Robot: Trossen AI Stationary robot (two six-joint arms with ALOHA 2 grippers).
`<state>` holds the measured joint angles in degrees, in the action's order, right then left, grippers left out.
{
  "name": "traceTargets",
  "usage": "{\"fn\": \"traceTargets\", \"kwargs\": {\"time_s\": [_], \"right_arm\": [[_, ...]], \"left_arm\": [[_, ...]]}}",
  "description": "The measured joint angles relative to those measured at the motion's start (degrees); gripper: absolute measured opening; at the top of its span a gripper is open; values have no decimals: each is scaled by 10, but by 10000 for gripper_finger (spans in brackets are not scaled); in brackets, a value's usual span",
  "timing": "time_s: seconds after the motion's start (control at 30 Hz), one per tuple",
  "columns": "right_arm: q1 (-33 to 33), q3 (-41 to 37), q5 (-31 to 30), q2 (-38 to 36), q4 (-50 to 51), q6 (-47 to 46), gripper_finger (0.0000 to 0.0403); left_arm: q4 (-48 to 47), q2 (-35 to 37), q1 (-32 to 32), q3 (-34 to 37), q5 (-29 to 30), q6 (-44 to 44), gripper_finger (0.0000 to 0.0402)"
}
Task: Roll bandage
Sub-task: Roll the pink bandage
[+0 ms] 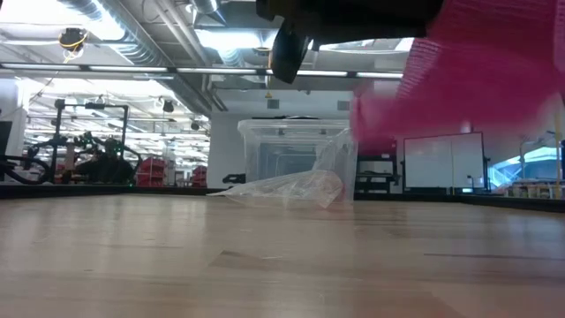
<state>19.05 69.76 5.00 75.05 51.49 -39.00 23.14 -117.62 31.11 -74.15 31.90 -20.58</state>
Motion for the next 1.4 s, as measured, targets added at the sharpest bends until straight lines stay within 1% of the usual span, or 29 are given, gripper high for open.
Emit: {"fn": "traceTargets", "kwargs": {"time_s": [0.07,0.17,0.23,0.33,0.4,0.47,0.63,0.7,0.8,0.93,1.03,1.13,1.27,1.4], "right_arm": [[1,0,13,-2,22,0,255],[14,0,-10,-12,44,-19,255],[45,0,-31,-18,45,-31,255],[115,0,-58,-18,27,-54,255],[172,0,-110,-16,16,-72,255],[230,0,-176,-5,10,-128,255],[336,-30,-234,37,0,-253,255],[367,-59,-251,58,-32,-272,255],[400,-109,-287,88,-145,-268,254],[416,-165,-323,131,-267,-265,238],[416,-188,-340,163,-316,-265,212],[416,-193,-360,188,-340,-261,183],[416,-192,-361,197,-384,-242,146],[416,-192,-415,197,-411,-216,116]], "left_arm": [[-1,0,0,0,0,0,13],[-2,0,0,0,0,0,13],[-5,0,0,0,0,0,13],[-8,0,0,0,-2,0,13],[-8,0,0,0,-2,-3,13],[-8,1,0,0,-2,-3,13],[1,1,0,0,-1,-6,13],[3,1,0,0,0,-13,13],[3,1,0,0,2,-18,13],[10,1,0,0,7,-16,13],[19,1,0,0,7,-6,13],[20,1,0,0,9,-4,13],[18,1,0,0,9,-10,13],[19,1,-1,0,9,-6,13]]}}
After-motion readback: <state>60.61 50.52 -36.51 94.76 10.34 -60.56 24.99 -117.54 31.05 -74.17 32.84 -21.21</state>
